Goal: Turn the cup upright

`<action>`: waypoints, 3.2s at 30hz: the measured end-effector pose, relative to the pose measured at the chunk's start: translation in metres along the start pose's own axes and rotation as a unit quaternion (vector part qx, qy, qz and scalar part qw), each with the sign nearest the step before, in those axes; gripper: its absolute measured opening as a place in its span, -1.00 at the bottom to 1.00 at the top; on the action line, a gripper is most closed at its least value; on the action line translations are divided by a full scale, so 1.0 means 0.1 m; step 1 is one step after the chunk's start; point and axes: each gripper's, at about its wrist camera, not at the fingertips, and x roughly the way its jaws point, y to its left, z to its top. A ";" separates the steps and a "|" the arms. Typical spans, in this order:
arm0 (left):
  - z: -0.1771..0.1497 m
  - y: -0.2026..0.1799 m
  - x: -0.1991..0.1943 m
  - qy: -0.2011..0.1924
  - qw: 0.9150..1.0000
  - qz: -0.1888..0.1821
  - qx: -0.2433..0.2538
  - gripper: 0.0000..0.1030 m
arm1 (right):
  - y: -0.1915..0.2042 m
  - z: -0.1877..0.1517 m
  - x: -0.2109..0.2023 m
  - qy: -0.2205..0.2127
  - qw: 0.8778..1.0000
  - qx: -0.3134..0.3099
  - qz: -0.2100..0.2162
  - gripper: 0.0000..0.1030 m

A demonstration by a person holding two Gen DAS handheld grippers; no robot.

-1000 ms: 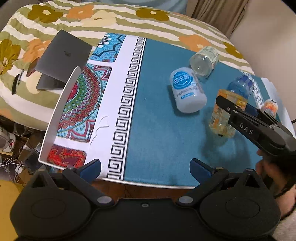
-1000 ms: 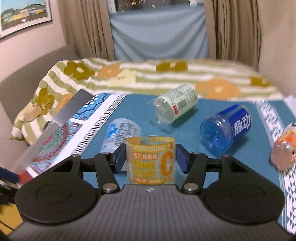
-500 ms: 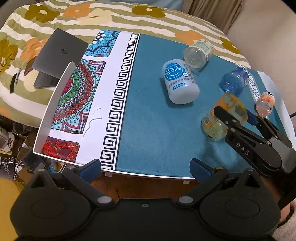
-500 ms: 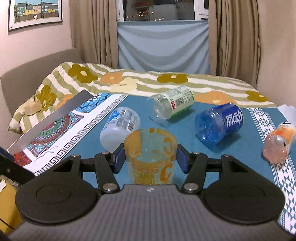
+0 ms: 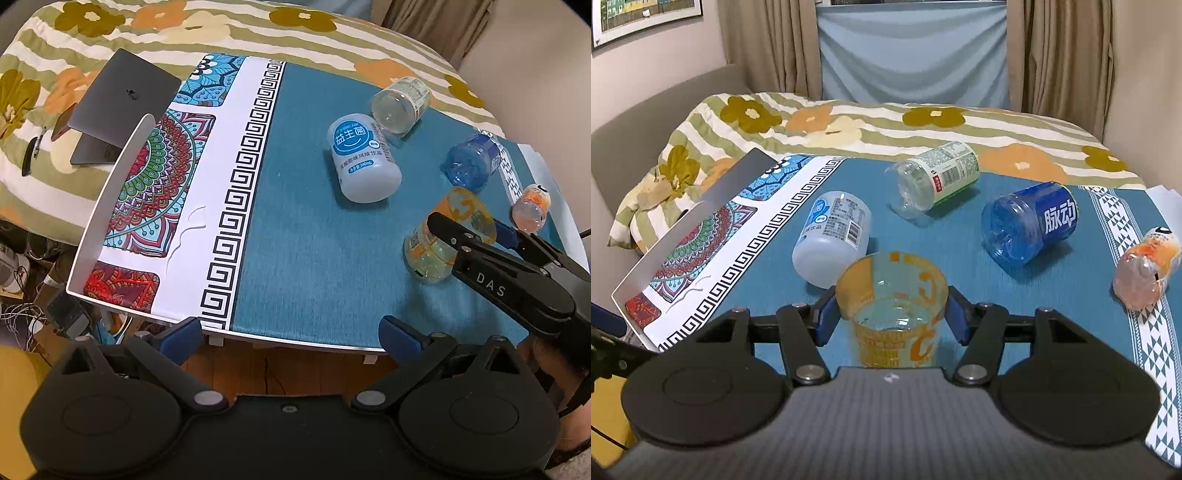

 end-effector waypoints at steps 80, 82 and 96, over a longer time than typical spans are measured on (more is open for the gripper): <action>-0.25 -0.91 -0.94 -0.132 0.984 0.050 0.109 1.00 | -0.58 0.25 -1.67 0.136 0.976 0.108 -0.130 1.00; -0.26 -0.91 -0.93 -0.133 0.984 0.050 0.108 1.00 | -0.57 0.26 -1.67 0.136 0.976 0.107 -0.130 1.00; -0.28 -0.86 -0.94 -0.137 0.984 0.051 0.104 1.00 | -0.55 0.25 -1.67 0.136 0.977 0.102 -0.132 1.00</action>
